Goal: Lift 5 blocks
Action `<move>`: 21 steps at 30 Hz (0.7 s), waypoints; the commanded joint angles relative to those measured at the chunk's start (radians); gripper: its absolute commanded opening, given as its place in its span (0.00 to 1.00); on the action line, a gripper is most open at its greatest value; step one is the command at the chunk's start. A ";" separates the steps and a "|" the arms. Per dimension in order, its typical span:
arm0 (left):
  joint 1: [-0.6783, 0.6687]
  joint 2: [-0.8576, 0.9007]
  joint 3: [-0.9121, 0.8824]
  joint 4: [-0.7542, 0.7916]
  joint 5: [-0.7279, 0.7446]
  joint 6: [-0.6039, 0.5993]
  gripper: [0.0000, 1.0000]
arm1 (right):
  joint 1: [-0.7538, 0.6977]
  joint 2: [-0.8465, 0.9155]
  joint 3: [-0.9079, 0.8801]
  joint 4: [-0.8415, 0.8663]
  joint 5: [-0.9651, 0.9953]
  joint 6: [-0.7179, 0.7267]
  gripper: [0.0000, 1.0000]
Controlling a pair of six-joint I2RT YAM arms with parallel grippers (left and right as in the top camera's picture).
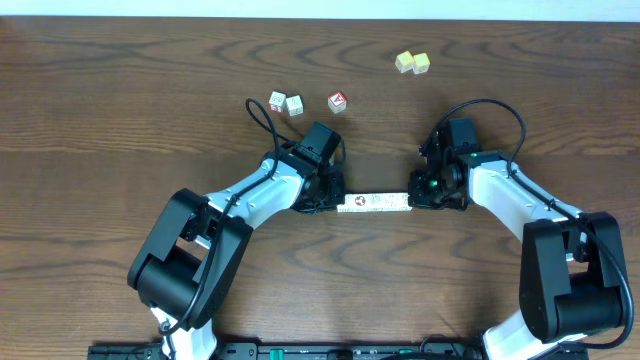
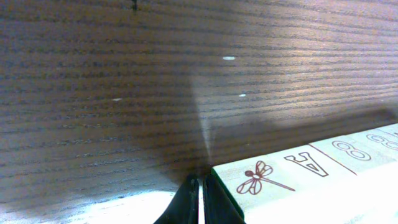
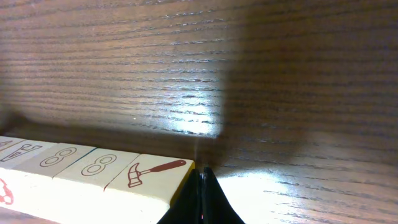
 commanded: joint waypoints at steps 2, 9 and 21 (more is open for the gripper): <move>0.002 0.019 -0.010 -0.024 -0.067 0.002 0.07 | 0.013 -0.010 -0.003 0.001 -0.021 0.004 0.01; 0.039 0.019 -0.010 -0.053 -0.089 0.002 0.07 | 0.013 -0.010 -0.003 -0.004 -0.020 0.005 0.01; 0.093 0.014 -0.010 -0.072 0.094 0.045 0.07 | 0.013 -0.010 -0.003 -0.006 -0.010 0.005 0.01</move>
